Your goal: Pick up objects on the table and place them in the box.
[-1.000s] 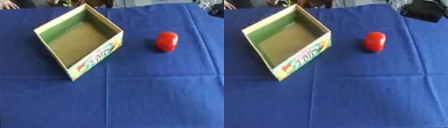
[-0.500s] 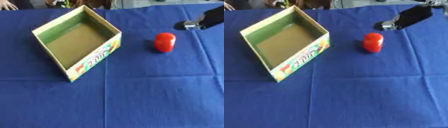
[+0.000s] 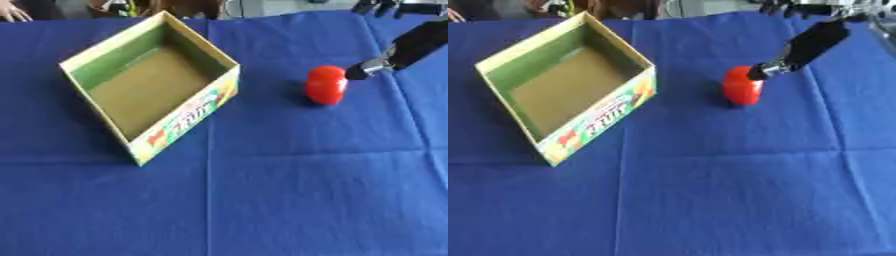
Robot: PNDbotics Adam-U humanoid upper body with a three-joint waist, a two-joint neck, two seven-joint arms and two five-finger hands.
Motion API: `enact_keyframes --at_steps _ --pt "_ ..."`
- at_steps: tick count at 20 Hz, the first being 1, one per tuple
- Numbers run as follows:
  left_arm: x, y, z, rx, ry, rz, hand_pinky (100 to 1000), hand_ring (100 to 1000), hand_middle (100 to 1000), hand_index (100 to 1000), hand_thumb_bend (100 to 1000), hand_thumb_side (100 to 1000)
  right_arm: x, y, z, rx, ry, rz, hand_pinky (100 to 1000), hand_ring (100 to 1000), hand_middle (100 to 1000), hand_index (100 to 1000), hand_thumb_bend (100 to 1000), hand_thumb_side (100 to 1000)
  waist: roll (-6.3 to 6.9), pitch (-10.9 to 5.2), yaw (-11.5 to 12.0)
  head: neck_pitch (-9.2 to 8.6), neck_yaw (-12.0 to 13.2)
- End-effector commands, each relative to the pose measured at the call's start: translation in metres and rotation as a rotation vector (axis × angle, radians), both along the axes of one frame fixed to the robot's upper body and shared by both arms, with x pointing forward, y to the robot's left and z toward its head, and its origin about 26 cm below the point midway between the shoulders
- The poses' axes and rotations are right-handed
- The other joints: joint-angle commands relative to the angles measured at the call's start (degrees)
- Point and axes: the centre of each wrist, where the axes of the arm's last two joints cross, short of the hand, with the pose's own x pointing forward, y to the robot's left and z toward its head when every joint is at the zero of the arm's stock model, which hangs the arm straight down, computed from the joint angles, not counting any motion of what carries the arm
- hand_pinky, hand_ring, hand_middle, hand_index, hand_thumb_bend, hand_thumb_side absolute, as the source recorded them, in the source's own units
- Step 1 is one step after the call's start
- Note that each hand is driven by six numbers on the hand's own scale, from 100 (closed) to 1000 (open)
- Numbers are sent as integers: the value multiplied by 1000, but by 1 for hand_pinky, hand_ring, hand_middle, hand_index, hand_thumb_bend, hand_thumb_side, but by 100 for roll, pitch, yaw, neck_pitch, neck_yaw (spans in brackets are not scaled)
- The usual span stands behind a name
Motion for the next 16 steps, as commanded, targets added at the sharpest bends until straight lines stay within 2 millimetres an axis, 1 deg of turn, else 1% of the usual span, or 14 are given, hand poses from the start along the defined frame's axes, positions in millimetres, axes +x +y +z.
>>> enact_keyframes --at_steps 1,7,11,16 --pt "-2 0 8 20 -28 -9 617 848 813 841 100 1000 4 0 6 20 43 -37 831 883 884 974 620 554 -22 -89 18 -47 -17" --pt "-2 -1 9 19 -32 -16 617 848 810 836 100 1000 20 9 -5 65 112 -39 813 876 869 968 599 558 -53 -72 44 -25 -37" --pt "-2 -2 10 17 -33 -19 617 848 808 832 100 1000 28 14 -18 63 153 -48 796 871 859 968 585 557 -69 -52 72 -35 -45" --pt "-2 -3 11 14 -37 -21 615 844 805 828 100 1000 36 13 -36 47 203 -67 777 851 841 962 566 548 -81 -27 95 -42 -63"
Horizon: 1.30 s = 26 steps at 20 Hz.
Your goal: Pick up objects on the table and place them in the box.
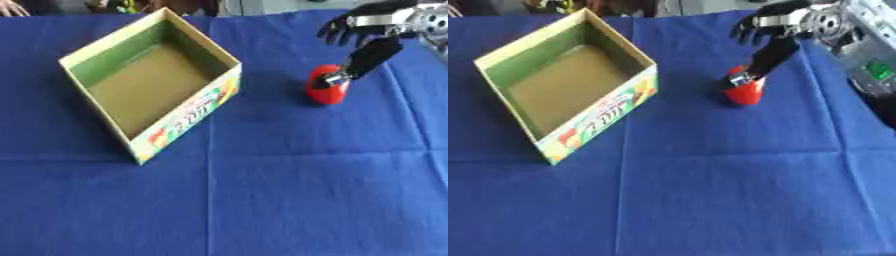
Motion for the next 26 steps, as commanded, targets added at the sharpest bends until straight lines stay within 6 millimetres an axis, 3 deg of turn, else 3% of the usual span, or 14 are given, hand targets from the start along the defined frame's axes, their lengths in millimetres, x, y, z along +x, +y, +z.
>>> enact_keyframes --at_steps 1,11,26 --pt "-2 0 9 12 -34 -8 615 843 805 828 100 1000 2 -5 0 -2 66 -74 777 850 839 961 563 547 -10 -96 9 -43 -23" --pt "-2 -2 8 10 -31 -15 612 835 798 822 100 1000 12 -12 -18 -72 86 -120 786 853 836 954 510 559 -2 -82 -1 -90 -62" --pt "-2 -3 8 9 -31 -24 610 831 792 819 100 1000 21 -22 -28 -107 103 -152 813 892 860 955 467 552 26 -14 -3 -120 -134"
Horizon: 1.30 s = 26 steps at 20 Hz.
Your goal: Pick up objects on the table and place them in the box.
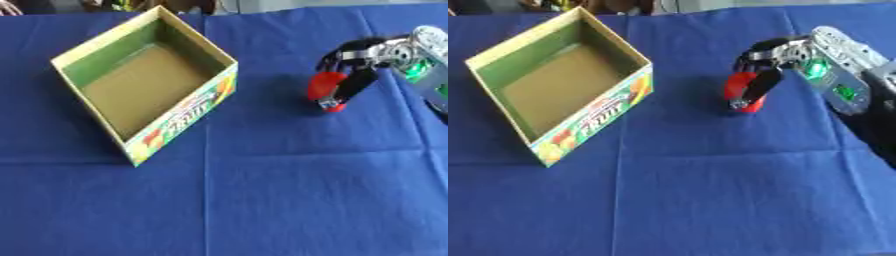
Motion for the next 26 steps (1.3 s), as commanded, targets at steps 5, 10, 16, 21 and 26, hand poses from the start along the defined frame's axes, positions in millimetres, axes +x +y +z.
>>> enact_keyframes --at_steps 5,10,16,21,26 --pt "-2 -2 8 6 -30 -13 609 829 788 817 100 1000 3 -15 1 -17 38 -70 797 868 855 949 438 549 6 -82 -18 -61 -30" --pt "-2 -3 8 7 -31 -18 608 829 786 815 100 1000 4 -17 -1 -15 47 -75 757 826 847 944 428 546 13 -75 -30 -77 -49" --pt "-2 -3 8 5 -29 -19 607 831 785 813 100 1000 3 -13 6 20 32 -69 649 733 783 916 366 554 29 -61 -28 -84 -59" --pt "-2 -3 8 3 -27 -18 607 832 784 809 100 1000 -1 -8 13 39 -5 -71 605 695 722 858 305 546 32 -48 -33 -71 -63" --pt "-2 -3 8 3 -27 -18 607 833 784 808 100 1000 -3 -8 12 47 -23 -79 542 641 685 831 226 486 27 -42 -33 -75 -59"
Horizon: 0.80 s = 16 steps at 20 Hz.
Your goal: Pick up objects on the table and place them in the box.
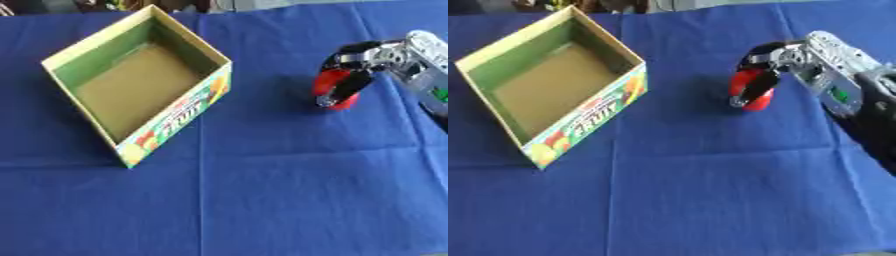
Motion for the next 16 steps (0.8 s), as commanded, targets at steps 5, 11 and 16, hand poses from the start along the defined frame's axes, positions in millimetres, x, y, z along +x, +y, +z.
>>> enact_keyframes --at_steps 5,11,16 --pt "-2 -2 8 3 -30 -10 606 833 784 808 100 1000 -4 -4 15 19 -12 -47 538 638 684 831 223 483 -9 -104 -1 -35 -5" --pt "-2 -3 9 -2 -34 -12 607 832 781 801 100 1000 -3 -4 11 40 -1 -51 653 754 804 888 395 480 -6 -102 0 -39 5" --pt "-2 -3 9 0 -31 -14 607 833 779 800 100 1000 -9 -3 21 28 -21 -31 715 806 853 937 538 566 4 -106 -33 -20 4"
